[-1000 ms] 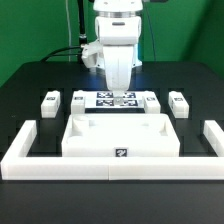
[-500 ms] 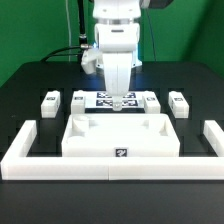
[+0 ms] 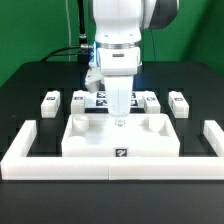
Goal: Assemble desk
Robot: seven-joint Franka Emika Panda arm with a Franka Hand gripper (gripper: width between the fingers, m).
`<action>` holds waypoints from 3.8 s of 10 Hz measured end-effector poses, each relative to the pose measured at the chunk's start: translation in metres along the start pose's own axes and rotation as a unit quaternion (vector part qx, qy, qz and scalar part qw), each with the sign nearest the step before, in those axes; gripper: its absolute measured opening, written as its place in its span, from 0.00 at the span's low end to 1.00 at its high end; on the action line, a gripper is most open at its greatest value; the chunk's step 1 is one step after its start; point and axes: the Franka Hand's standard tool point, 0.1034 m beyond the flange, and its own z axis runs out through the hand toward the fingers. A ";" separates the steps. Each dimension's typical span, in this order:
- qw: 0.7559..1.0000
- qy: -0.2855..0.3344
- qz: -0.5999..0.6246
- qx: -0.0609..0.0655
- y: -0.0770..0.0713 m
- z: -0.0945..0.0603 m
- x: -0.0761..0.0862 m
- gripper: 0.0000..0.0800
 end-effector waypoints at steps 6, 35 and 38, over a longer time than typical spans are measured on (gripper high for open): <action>1.000 0.001 0.000 0.002 -0.001 0.003 0.001 0.32; 1.000 0.012 -0.022 -0.003 0.023 0.005 0.074 0.76; 1.000 0.012 -0.022 -0.003 0.023 0.005 0.074 0.81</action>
Offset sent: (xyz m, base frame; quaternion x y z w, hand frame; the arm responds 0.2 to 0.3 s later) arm 0.0000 0.0000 0.0000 0.0000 0.0000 0.0000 1.0000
